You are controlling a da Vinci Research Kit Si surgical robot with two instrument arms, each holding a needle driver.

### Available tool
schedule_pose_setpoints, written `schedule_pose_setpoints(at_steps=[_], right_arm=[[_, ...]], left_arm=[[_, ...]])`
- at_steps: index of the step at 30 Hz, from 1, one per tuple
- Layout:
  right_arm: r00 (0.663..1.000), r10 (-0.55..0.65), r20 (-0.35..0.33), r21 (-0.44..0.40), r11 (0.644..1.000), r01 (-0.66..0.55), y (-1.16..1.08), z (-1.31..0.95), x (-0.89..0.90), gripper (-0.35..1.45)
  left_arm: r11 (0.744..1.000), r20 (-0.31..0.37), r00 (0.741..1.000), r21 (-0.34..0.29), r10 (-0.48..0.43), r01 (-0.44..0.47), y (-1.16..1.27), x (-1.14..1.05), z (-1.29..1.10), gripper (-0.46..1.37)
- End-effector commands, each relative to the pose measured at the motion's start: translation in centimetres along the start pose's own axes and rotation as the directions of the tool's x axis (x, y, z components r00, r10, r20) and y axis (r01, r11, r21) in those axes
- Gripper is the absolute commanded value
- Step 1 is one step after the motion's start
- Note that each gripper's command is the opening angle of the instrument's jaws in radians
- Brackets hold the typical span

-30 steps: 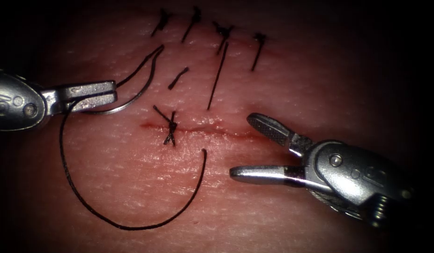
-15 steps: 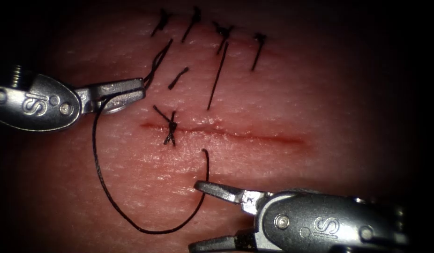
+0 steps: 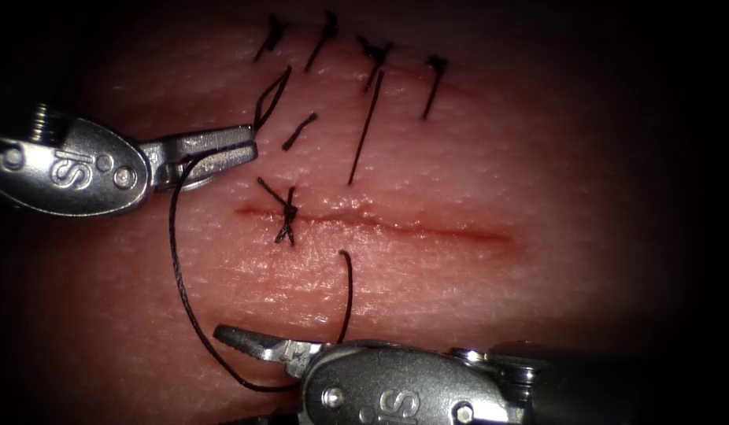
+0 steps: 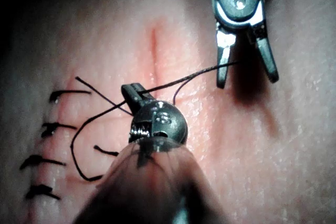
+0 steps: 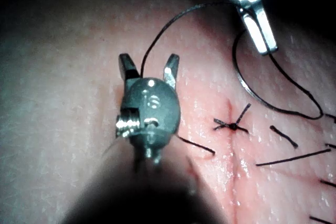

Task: Wound Closure
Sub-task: Use the right tool to hand over more suture to the left gripper.

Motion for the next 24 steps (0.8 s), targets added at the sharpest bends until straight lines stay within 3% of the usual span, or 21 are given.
schedule_pose_setpoints(at_steps=[1, 2, 8, 12, 13, 15, 16, 17, 20, 23, 24], right_arm=[[1.000, 0.001, 0.001, 0.005, 1.000, -0.001, 0.00, -0.03, 0.01, -0.09], [1.000, 0.002, 0.004, 0.007, 1.000, -0.002, 0.01, -0.05, 0.02, -0.35], [1.000, 0.004, -0.002, -0.006, 1.000, -0.004, 0.10, -0.15, 0.06, -0.35], [1.000, -0.003, 0.019, 0.004, 1.000, 0.003, 0.14, -0.31, -0.02, -0.35], [0.999, -0.010, 0.037, 0.021, 1.000, 0.010, 0.14, -0.41, -0.07, -0.35], [0.999, -0.016, 0.043, 0.033, 0.999, 0.014, 0.12, -0.52, -0.12, -0.35], [0.999, -0.017, 0.042, 0.036, 0.999, 0.016, 0.12, -0.56, -0.13, -0.35], [0.999, -0.020, 0.043, 0.042, 0.999, 0.018, 0.11, -0.63, -0.15, -0.35], [0.999, -0.025, 0.039, 0.052, 0.998, 0.023, 0.07, -0.76, -0.19, -0.35], [0.999, -0.027, 0.032, 0.054, 0.998, 0.025, 0.02, -0.83, -0.19, -0.35], [0.999, -0.027, 0.032, 0.055, 0.998, 0.025, 0.01, -0.85, -0.19, -0.35]], left_arm=[[1.000, -0.001, 1.000, -0.008, 0.001, -0.001, 0.00, 0.00, 0.00, -0.35], [1.000, -0.001, 1.000, -0.008, 0.001, -0.001, 0.00, 0.00, 0.00, -0.35], [1.000, -0.001, 1.000, -0.009, -0.005, 0.005, 0.00, 0.00, -0.01, -0.35], [0.999, -0.002, 0.999, -0.009, -0.034, 0.034, 0.00, -0.02, -0.02, -0.35], [0.998, -0.001, 0.998, -0.006, -0.057, 0.057, 0.00, -0.03, -0.03, 0.21], [0.998, -0.001, 0.998, -0.005, -0.062, 0.062, 0.01, -0.04, -0.02, 0.65], [0.998, -0.001, 0.998, -0.005, -0.062, 0.062, 0.01, -0.04, -0.02, 0.72], [0.998, -0.002, 0.998, -0.005, -0.061, 0.061, 0.03, -0.05, -0.01, 0.98], [1.000, 0.003, 1.000, 0.003, 0.009, -0.009, 0.06, -0.09, 0.08, 1.11], [0.998, 0.007, 0.998, 0.014, 0.063, -0.063, 0.09, -0.15, 0.20, 1.09], [0.997, 0.009, 0.997, 0.019, 0.077, -0.077, 0.11, -0.17, 0.24, 1.18]])
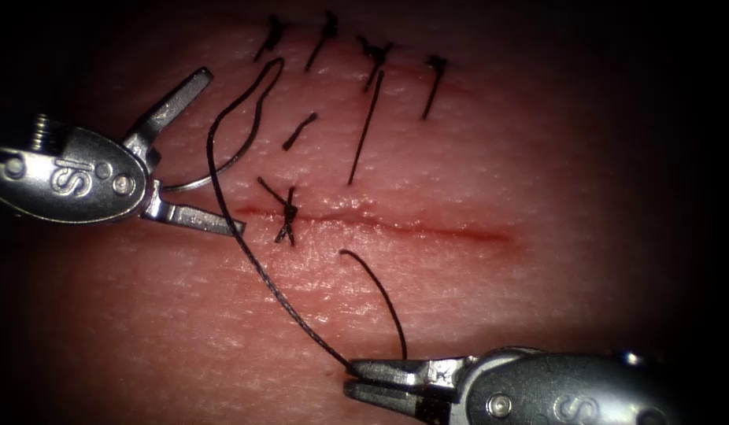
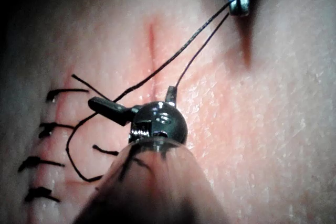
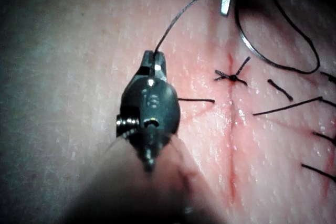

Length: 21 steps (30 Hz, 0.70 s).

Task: Wound Closure
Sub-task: Use the right tool to hand over more suture to the left gripper.

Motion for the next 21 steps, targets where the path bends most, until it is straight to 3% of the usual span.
schedule_pose_setpoints(at_steps=[1, 5, 15, 21], right_arm=[[1.000, 0.000, -0.001, -0.001, 1.000, 0.000, -0.01, 0.00, 0.00, -0.35], [1.000, -0.002, -0.007, 0.010, 1.000, 0.002, -0.05, -0.01, -0.01, -0.35], [1.000, 0.007, -0.011, 0.011, 1.000, -0.007, -0.13, 0.01, -0.08, -0.35], [1.000, 0.008, -0.011, 0.015, 1.000, -0.008, -0.13, -0.05, -0.07, -0.35]], left_arm=[[1.000, -0.001, 1.000, 0.004, 0.006, -0.006, 0.00, 0.00, 0.03, 1.20], [0.999, -0.014, 0.999, -0.014, 0.033, -0.033, -0.02, -0.02, 0.13, 1.28], [0.998, -0.031, 0.998, 0.010, 0.060, -0.060, -0.16, 0.01, 0.35, 1.20], [0.996, -0.067, 0.994, 0.008, 0.092, -0.092, -0.13, -0.05, 0.49, 0.97]])
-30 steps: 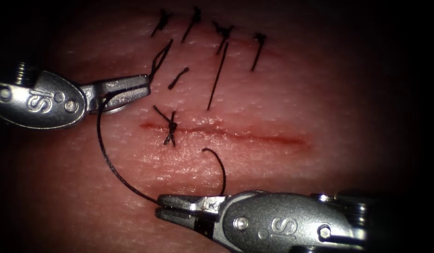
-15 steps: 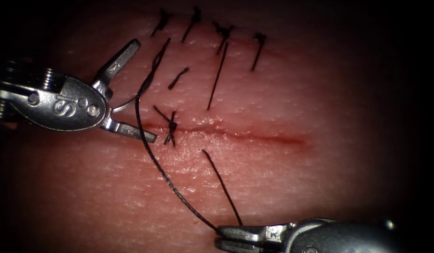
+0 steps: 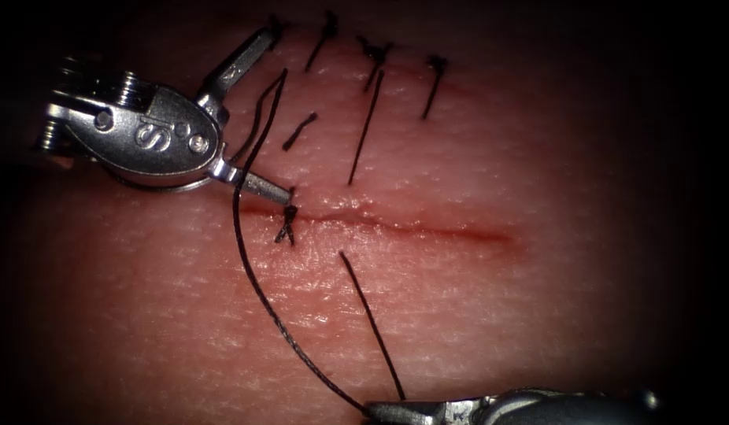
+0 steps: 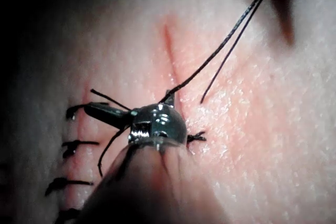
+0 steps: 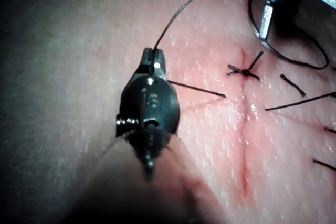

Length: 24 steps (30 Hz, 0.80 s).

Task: Wound Closure
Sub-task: Use the right tool to hand over more suture to the left gripper.

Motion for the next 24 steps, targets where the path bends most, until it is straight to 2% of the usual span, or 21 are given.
schedule_pose_setpoints(at_steps=[1, 14, 15, 16, 17, 18, 19, 24], right_arm=[[1.000, 0.000, 0.002, -0.003, 1.000, 0.000, 0.00, -0.02, 0.00, -0.35], [1.000, 0.000, -0.002, -0.007, 1.000, 0.000, 0.00, -0.05, 0.00, -0.35], [1.000, 0.001, -0.001, -0.010, 1.000, -0.001, 0.00, -0.05, 0.00, -0.35], [1.000, 0.001, -0.004, -0.011, 1.000, -0.001, 0.01, -0.05, 0.00, -0.35], [1.000, 0.002, -0.006, -0.012, 1.000, -0.002, 0.01, -0.06, 0.00, -0.35], [1.000, 0.002, -0.005, -0.015, 1.000, -0.002, 0.01, -0.06, 0.00, -0.35], [1.000, 0.002, -0.019, -0.020, 1.000, -0.003, 0.02, -0.07, 0.00, -0.35], [1.000, 0.009, -0.029, -0.033, 0.999, -0.010, 0.04, -0.09, -0.01, -0.35]], left_arm=[[1.000, -0.014, 1.000, -0.019, 0.008, -0.008, 0.01, -0.02, 0.01, 0.94], [0.998, -0.046, 0.998, -0.053, 0.034, -0.037, 0.02, -0.11, 0.10, 0.74], [0.998, -0.050, 0.998, -0.058, 0.036, -0.039, 0.03, -0.12, 0.11, 0.65], [0.997, -0.063, 0.997, -0.067, 0.045, -0.049, 0.05, -0.12, 0.11, 0.32], [0.996, -0.068, 0.997, -0.078, 0.046, -0.051, 0.05, -0.12, 0.11, 0.11], [0.995, -0.072, 0.996, -0.088, 0.047, -0.053, 0.06, -0.12, 0.11, -0.17], [0.992, -0.086, 0.995, -0.115, 0.046, -0.056, 0.07, -0.12, 0.10, -0.35], [0.985, -0.114, 0.993, -0.168, 0.020, -0.039, 0.05, -0.13, 0.03, -0.35]])
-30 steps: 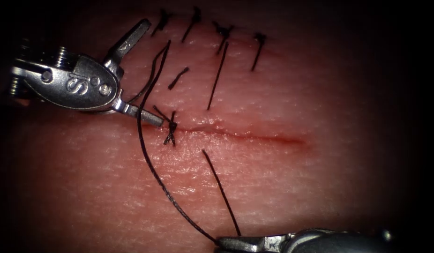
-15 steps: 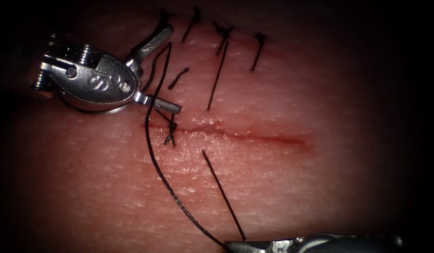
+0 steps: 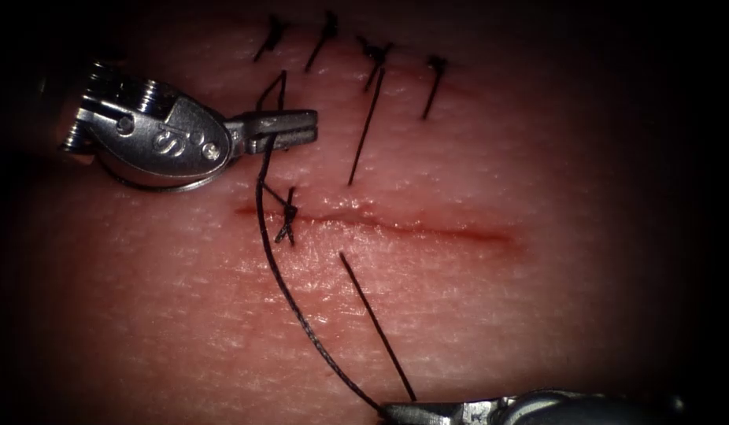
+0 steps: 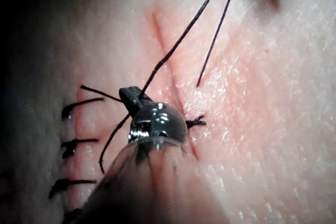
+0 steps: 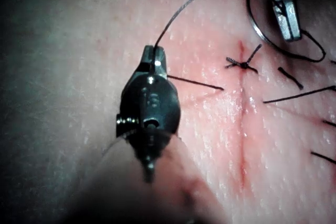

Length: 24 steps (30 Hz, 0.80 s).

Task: Wound Closure
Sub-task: Use the right tool to hand over more suture to the left gripper.

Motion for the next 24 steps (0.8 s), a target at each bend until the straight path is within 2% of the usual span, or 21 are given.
schedule_pose_setpoints(at_steps=[1, 5, 7, 14, 15, 16, 24], right_arm=[[1.000, 0.002, 0.000, -0.003, 1.000, -0.002, 0.00, 0.00, 0.00, -0.35], [1.000, 0.007, 0.003, -0.011, 1.000, -0.007, 0.01, -0.01, -0.01, -0.35], [1.000, 0.017, 0.011, -0.029, 0.999, -0.017, 0.04, -0.05, -0.04, -0.35], [0.997, 0.064, 0.037, -0.089, 0.994, -0.061, 0.22, -0.19, -0.19, -0.35], [0.997, 0.066, 0.038, -0.092, 0.994, -0.062, 0.23, -0.20, -0.19, -0.35], [0.996, 0.080, 0.047, -0.115, 0.991, -0.074, 0.30, -0.18, -0.18, -0.35], [0.994, 0.107, 0.006, -0.177, 0.979, -0.104, 0.54, -0.16, -0.12, -0.35]], left_arm=[[0.999, -0.009, 1.000, -0.037, -0.012, 0.012, -0.02, -0.01, -0.05, -0.35], [0.998, 0.018, 0.999, -0.050, -0.035, 0.036, -0.04, -0.06, -0.21, -0.35], [0.997, 0.032, 0.998, -0.050, -0.052, 0.054, -0.03, -0.10, -0.37, -0.35], [0.994, 0.109, 0.990, -0.052, -0.088, 0.095, 0.04, -0.33, -1.10, -0.35], [0.994, 0.112, 0.990, -0.052, -0.088, 0.094, 0.04, -0.34, -1.13, -0.35], [0.994, 0.130, 0.987, -0.055, -0.091, 0.099, 0.10, -0.38, -1.32, -0.35], [0.985, 0.165, 0.976, -0.067, -0.144, 0.157, 0.39, -0.14, -1.84, -0.35]])
